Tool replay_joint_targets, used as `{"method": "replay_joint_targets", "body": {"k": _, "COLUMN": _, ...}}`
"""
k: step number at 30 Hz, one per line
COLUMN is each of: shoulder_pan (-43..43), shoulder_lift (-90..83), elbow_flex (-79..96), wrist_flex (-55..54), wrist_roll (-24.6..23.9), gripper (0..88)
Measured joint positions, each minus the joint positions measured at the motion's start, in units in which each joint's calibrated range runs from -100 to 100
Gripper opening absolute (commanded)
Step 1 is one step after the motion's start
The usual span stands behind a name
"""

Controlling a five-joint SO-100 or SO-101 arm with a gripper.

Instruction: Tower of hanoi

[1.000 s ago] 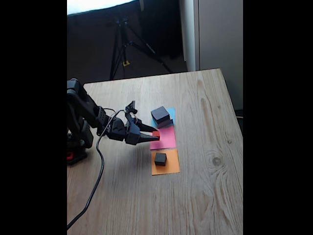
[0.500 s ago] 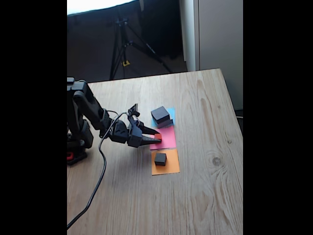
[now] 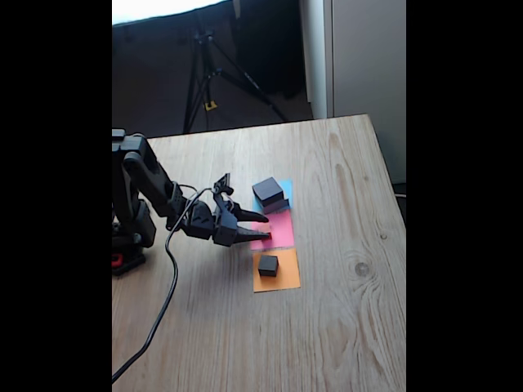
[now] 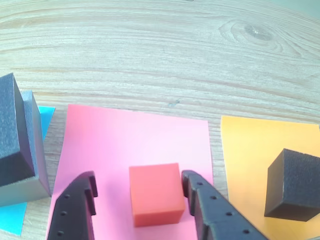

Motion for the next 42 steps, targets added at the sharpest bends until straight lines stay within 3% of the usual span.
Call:
{"method": "replay_joint_targets", "body": {"k": 5, "shoulder_pan": 0.00, "shoulder_lift": -6.33, "elbow_flex": 0.00, "wrist_flex": 2.08, "wrist_roll": -2.78, "gripper": 15.2}}
{"method": "replay_joint_targets", "body": {"k": 10, "shoulder_pan": 0.00, "shoulder_lift": -17.96, "elbow_flex": -1.13, "wrist_flex": 13.05, "wrist_roll": -10.07, "gripper": 0.7}}
{"method": "replay_joint_targets", "body": {"k": 14, "shoulder_pan": 0.00, "shoulder_lift": -27.28, "elbow_flex": -2.69, "wrist_flex": 24.82, "wrist_roll": -14.93, "gripper": 0.7}}
{"method": "replay_joint_targets", "body": {"k": 20, "shoulder_pan": -0.62, "shoulder_lift": -40.36, "elbow_flex": -3.48, "wrist_flex": 42.19, "wrist_roll": -18.40, "gripper": 0.7}}
{"method": "replay_joint_targets", "body": {"k": 29, "shoulder_pan": -0.41, "shoulder_lift": -54.64, "elbow_flex": -19.47, "wrist_flex": 79.18, "wrist_roll": -19.44, "gripper": 0.7}}
{"method": "replay_joint_targets", "body": {"k": 36, "shoulder_pan": 5.16, "shoulder_lift": -57.37, "elbow_flex": -41.46, "wrist_flex": 108.09, "wrist_roll": -21.35, "gripper": 0.7}}
{"method": "replay_joint_targets", "body": {"k": 42, "shoulder_pan": 13.01, "shoulder_lift": -55.41, "elbow_flex": -60.50, "wrist_flex": 123.06, "wrist_roll": -21.53, "gripper": 0.7}}
